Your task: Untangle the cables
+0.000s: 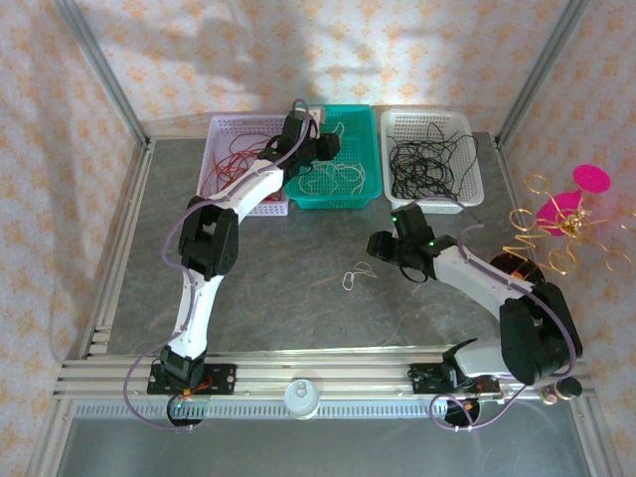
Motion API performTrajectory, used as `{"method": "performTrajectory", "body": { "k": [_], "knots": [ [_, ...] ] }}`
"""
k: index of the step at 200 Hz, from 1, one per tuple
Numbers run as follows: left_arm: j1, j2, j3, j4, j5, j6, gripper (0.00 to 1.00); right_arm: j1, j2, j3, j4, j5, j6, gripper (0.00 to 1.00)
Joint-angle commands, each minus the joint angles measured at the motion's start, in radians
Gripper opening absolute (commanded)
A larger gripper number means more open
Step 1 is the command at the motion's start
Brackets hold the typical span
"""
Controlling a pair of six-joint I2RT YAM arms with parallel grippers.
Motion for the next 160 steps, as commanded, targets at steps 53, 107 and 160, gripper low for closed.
{"method": "performTrajectory", "body": {
  "k": [53, 107, 160],
  "knots": [
    [0.005, -0.429, -0.4, -0.061, -0.105, 0.05, 0.51, -0.008, -0.01, -0.016, -0.177, -0.08, 0.152, 0.51],
    [-0.033, -0.791, -0.822, -0.087, -0.025, 0.055, 0.49, -0.023, 0.014, -0.093, -0.064, -0.238, 0.297, 0.5],
    [-0.135, -0.94, -1.03, -0.112, 0.017, 0.022, 0.49, -0.029, 0.082, -0.126, 0.036, -0.312, 0.39, 0.43]
  ]
}}
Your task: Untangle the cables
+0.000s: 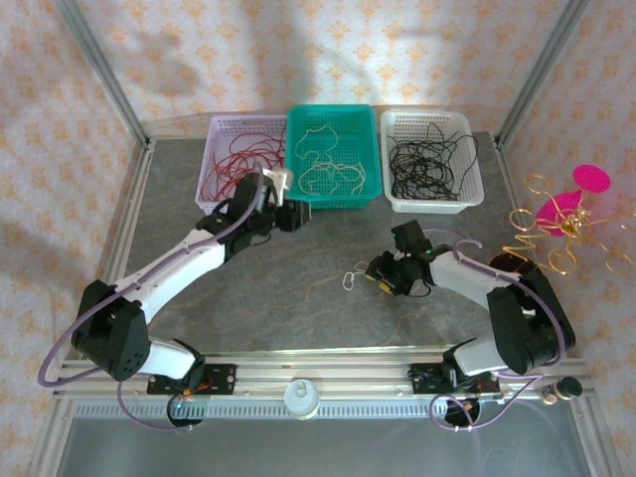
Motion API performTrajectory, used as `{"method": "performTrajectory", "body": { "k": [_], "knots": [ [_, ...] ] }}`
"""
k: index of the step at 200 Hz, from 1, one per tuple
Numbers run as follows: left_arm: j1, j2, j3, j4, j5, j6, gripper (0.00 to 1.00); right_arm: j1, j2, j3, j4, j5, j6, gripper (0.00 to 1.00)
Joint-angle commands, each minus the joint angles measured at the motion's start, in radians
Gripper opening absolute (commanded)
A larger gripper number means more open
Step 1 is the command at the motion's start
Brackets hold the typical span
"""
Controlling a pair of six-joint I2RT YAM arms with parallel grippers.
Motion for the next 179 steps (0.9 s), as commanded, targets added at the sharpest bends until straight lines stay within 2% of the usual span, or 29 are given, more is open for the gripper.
{"method": "performTrajectory", "body": {
  "k": [1, 37, 78, 119, 132, 148, 179],
  "knots": [
    [-0.027, -0.045, -0.062, -0.02, 0.042, -0.015, 0.49, -0.005, 0.026, -0.015, 0.069, -0.047, 0.068, 0.42],
    [-0.056, -0.075, -0.116, 0.009, 0.096, -0.024, 0.48, -0.004, 0.058, -0.006, 0.08, -0.035, 0.068, 0.3],
    [-0.084, -0.042, -0.143, -0.007, 0.26, 0.032, 0.49, -0.004, 0.022, 0.018, 0.036, 0.04, 0.02, 0.15],
    [-0.148, 0.053, -0.157, 0.042, 0.393, 0.101, 0.51, -0.005, -0.019, 0.007, 0.06, 0.056, 0.045, 0.07],
    [-0.176, 0.096, -0.141, 0.057, 0.4, 0.121, 0.51, -0.005, -0.019, 0.007, 0.069, 0.044, 0.054, 0.06],
    [-0.211, 0.143, -0.13, 0.096, 0.352, 0.13, 0.51, -0.005, -0.015, 0.014, 0.064, 0.035, 0.058, 0.06],
    [-0.23, 0.266, -0.113, 0.168, 0.32, 0.081, 0.48, -0.004, -0.016, 0.033, 0.031, 0.034, 0.039, 0.06]
  ]
}}
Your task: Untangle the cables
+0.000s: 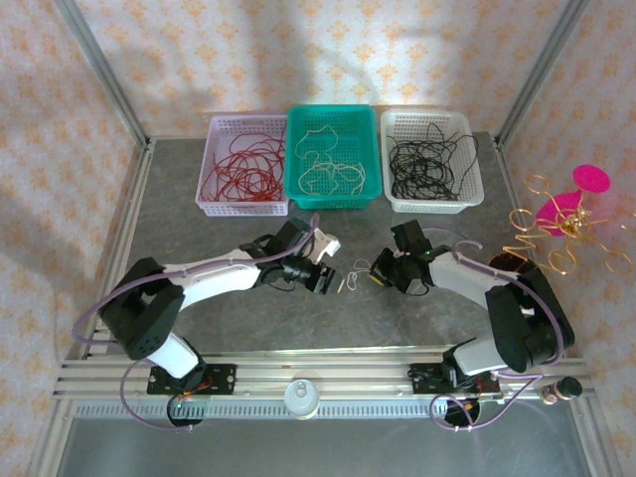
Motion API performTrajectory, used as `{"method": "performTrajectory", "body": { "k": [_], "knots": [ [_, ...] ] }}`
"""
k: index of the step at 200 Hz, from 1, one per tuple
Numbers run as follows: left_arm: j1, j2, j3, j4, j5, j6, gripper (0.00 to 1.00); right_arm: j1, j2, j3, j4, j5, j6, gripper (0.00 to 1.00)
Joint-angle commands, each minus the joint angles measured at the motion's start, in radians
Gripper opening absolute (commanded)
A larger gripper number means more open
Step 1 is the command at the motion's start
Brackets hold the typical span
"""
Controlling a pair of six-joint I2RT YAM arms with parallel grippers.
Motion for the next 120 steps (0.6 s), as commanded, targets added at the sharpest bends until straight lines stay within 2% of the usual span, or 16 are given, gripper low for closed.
{"method": "performTrajectory", "body": {
  "k": [1, 63, 120],
  "knots": [
    [-0.006, 0.072, 0.029, 0.09, -0.019, -0.008, 0.48, -0.005, -0.014, 0.038, -0.029, 0.015, -0.006, 0.06],
    [-0.03, 0.216, 0.123, 0.117, 0.012, -0.019, 0.48, -0.004, -0.044, 0.009, -0.034, 0.006, -0.017, 0.06],
    [-0.032, 0.286, 0.193, 0.079, -0.049, -0.028, 0.42, -0.004, -0.075, -0.015, -0.03, 0.01, -0.015, 0.06]
  ]
}}
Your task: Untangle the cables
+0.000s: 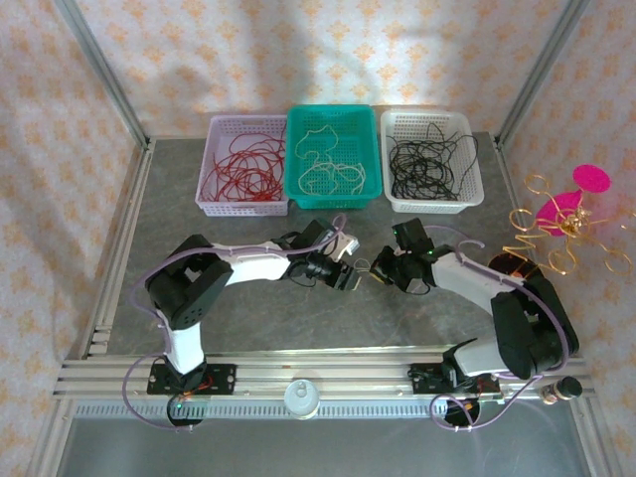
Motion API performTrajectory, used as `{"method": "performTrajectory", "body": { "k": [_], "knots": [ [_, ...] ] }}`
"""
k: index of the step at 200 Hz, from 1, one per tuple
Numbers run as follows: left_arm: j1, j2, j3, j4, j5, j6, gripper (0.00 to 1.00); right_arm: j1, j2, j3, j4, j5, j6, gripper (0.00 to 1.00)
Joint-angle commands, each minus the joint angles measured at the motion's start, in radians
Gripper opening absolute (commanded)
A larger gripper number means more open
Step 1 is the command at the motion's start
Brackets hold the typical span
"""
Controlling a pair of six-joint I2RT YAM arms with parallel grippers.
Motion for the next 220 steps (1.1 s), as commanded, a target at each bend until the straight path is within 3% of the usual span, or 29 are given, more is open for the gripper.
{"method": "performTrajectory", "body": {
  "k": [1, 69, 134, 177, 199, 220],
  "knots": [
    [-0.004, 0.024, 0.036, -0.008, -0.041, 0.0, 0.42, -0.005, -0.032, -0.021, -0.018, 0.01, -0.008, 0.06],
    [-0.005, 0.054, 0.058, -0.033, -0.089, -0.002, 0.35, -0.007, -0.06, -0.039, -0.014, 0.016, -0.004, 0.06],
    [-0.01, 0.042, 0.042, -0.015, -0.121, 0.003, 0.06, -0.021, -0.079, -0.042, -0.02, 0.026, -0.008, 0.06],
    [-0.01, -0.076, 0.03, -0.075, -0.12, 0.079, 0.0, -0.089, -0.115, -0.044, -0.013, 0.011, -0.019, 0.06],
    [-0.011, -0.126, 0.052, -0.151, -0.135, 0.13, 0.0, -0.128, -0.12, 0.002, -0.051, 0.021, -0.112, 0.08],
    [-0.011, -0.183, 0.083, -0.22, -0.151, 0.181, 0.0, -0.175, -0.135, 0.066, -0.048, -0.053, -0.252, 0.19]
  ]
}}
